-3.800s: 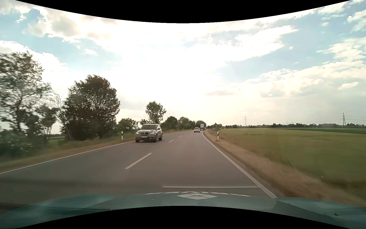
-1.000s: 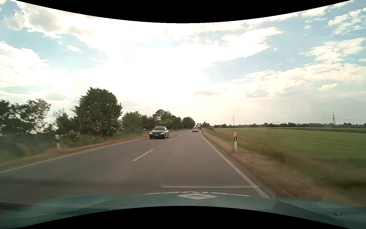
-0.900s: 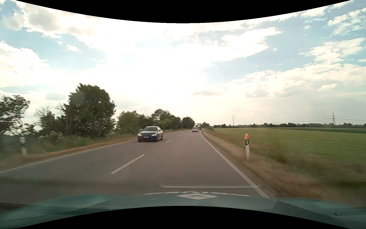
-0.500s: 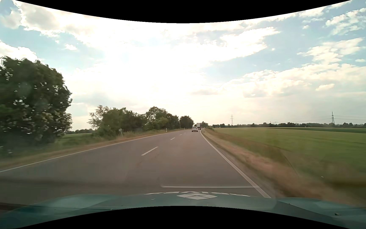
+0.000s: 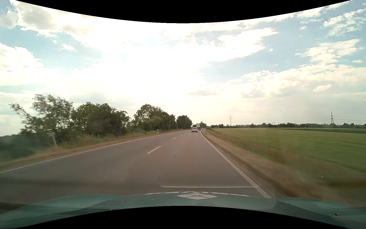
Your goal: Follow the waypoints while adhering to traffic rules and regulations
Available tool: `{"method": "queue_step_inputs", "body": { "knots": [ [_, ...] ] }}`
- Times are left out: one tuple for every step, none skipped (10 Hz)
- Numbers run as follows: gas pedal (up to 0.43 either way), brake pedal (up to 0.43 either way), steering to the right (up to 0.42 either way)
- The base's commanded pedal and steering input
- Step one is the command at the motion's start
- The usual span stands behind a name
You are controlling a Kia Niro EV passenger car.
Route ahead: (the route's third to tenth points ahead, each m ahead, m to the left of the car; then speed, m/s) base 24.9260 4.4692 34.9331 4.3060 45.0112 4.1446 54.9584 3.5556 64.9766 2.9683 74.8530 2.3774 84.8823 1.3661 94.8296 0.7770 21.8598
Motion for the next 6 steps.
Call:
{"method": "queue_step_inputs", "body": {
  "knots": [
    [0.26, 0.0, 0.004],
    [0.26, 0.0, 0.004],
    [0.26, 0.0, 0.004],
    [0.26, 0.0, 0.004],
    [0.26, 0.0, 0.004],
    [0.26, 0.0, 0.004]
  ]
}}
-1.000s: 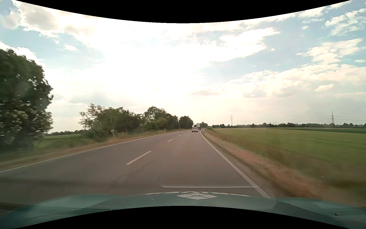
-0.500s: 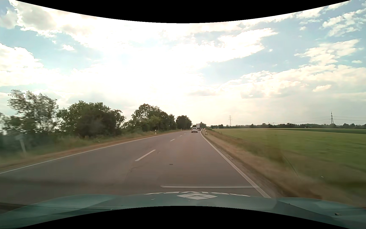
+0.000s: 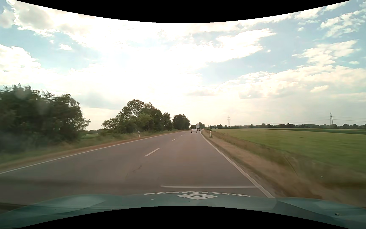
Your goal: Follow the waypoints while adhering to traffic rules and regulations
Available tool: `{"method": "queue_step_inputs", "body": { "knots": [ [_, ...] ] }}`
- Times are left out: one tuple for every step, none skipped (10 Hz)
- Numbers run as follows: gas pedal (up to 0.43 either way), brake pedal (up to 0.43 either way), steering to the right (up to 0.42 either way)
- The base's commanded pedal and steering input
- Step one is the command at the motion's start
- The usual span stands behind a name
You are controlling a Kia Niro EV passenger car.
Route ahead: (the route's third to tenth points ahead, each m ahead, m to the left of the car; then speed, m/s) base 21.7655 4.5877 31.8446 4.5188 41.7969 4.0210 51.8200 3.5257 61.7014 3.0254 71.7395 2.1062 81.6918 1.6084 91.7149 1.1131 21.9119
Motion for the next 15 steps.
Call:
{"method": "queue_step_inputs", "body": {
  "knots": [
    [0.26, 0.0, 0.004],
    [0.26, 0.0, 0.004],
    [0.26, 0.0, 0.004],
    [0.26, 0.0, 0.004],
    [0.26, 0.0, 0.004],
    [0.26, 0.0, 0.004],
    [0.26, 0.0, 0.004],
    [0.26, 0.0, 0.004],
    [0.26, 0.0, 0.005],
    [0.26, 0.0, 0.005],
    [0.26, 0.0, 0.005],
    [0.26, 0.0, 0.004],
    [0.248, 0.0, 0.005],
    [0.24, 0.0, 0.005],
    [0.24, 0.0, 0.005]
  ]
}}
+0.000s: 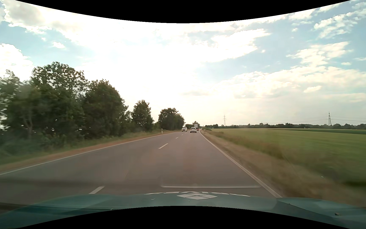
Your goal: Follow the waypoints while adhering to traffic rules and regulations
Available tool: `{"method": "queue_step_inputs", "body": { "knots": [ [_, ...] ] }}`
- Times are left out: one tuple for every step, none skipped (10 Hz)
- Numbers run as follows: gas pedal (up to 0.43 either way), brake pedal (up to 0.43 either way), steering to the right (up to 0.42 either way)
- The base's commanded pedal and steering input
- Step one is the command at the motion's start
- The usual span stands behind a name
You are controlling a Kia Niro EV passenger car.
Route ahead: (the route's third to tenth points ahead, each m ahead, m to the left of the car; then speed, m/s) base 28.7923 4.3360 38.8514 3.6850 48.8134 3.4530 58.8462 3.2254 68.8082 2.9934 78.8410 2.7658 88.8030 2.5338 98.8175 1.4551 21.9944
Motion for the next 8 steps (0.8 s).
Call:
{"method": "queue_step_inputs", "body": {
  "knots": [
    [0.24, 0.0, 0.004],
    [0.24, 0.0, 0.005],
    [0.24, 0.0, 0.005],
    [0.24, 0.0, 0.004],
    [0.24, 0.0, 0.004],
    [0.24, 0.0, 0.004],
    [0.228, 0.0, 0.003],
    [0.22, 0.0, 0.003]
  ]
}}
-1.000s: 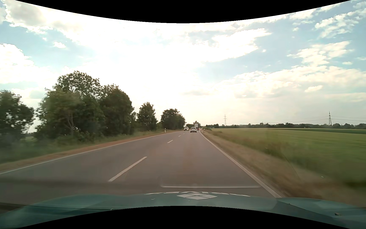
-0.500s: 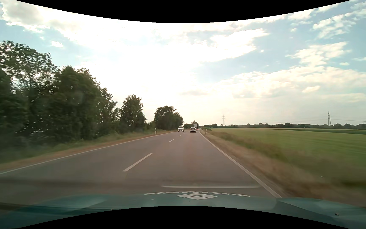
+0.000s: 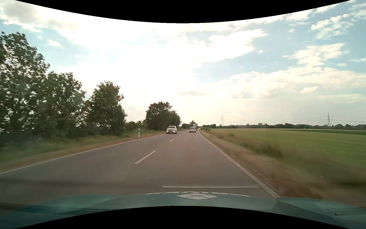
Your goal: Follow the waypoints while adhering to traffic rules and regulations
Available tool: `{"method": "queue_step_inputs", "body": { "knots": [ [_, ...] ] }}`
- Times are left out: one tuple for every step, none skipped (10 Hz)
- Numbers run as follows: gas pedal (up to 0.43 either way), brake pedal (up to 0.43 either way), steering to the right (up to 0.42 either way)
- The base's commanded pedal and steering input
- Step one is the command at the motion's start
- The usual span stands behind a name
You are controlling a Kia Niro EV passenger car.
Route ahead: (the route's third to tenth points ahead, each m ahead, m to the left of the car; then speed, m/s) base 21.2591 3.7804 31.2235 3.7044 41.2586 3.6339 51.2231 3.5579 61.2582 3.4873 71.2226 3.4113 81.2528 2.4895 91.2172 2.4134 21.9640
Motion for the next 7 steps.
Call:
{"method": "queue_step_inputs", "body": {
  "knots": [
    [0.22, 0.0, 0.003],
    [0.22, 0.0, 0.003],
    [0.22, 0.0, 0.003],
    [0.22, 0.0, 0.003],
    [0.209, 0.0, 0.003],
    [0.209, 0.0, 0.002],
    [0.209, 0.0, 0.002]
  ]
}}
